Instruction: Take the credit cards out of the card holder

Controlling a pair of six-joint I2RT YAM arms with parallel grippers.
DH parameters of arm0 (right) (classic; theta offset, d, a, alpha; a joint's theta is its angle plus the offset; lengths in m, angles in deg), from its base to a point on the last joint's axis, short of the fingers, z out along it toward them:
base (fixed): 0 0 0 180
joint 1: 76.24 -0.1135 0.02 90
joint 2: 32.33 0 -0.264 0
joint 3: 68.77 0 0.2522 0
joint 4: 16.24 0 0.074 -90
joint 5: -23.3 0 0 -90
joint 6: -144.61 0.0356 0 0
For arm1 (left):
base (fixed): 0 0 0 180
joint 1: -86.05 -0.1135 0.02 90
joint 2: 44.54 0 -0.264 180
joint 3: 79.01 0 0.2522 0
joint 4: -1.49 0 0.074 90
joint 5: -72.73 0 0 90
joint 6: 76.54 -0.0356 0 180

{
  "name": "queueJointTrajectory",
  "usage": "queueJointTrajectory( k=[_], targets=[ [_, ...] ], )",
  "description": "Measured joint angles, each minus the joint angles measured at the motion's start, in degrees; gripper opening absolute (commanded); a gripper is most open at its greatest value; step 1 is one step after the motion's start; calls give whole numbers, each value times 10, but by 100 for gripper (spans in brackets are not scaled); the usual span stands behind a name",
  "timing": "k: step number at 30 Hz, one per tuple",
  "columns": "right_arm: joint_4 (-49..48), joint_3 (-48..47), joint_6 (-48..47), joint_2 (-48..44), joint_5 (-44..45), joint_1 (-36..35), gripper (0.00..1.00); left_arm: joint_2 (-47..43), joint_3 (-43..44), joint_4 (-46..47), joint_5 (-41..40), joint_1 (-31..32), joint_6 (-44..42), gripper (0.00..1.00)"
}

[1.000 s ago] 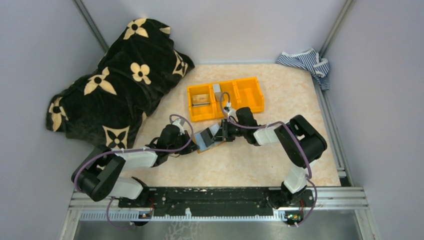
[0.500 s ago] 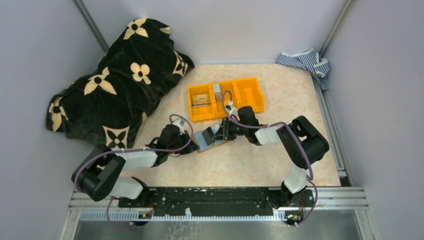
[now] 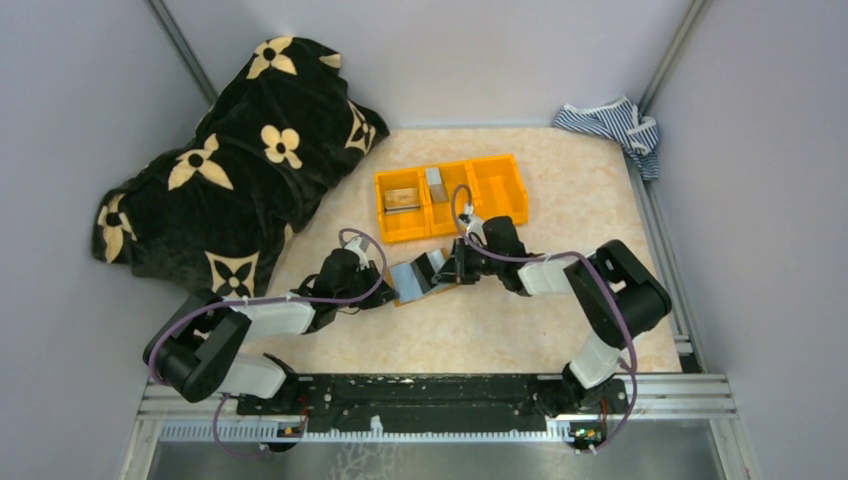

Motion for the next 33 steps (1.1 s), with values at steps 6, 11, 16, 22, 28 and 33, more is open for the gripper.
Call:
queueJointTrajectory(
  k=[6, 11, 16, 22, 28, 33],
  targets=[
    [30, 9, -25, -58, 12, 10, 0, 3, 0, 5, 3, 0, 0, 5],
    [72, 9, -49, -100, 19, 16, 0, 0, 0, 1, 0, 0, -2, 8],
    [115, 4, -65, -148, 25, 25, 0, -52, 0, -62, -31, 0, -12, 30],
    [130, -15, -70, -190, -3, 30, 0, -161, 3, -94, -28, -1, -29, 40],
    [164, -45, -96, -204, -97, 33, 0, -192, 37, -82, 35, -5, -65, 44],
    [232, -66, -143, -234, -174, 33, 0, -165, 96, -73, 161, -33, -90, 46]
  ],
)
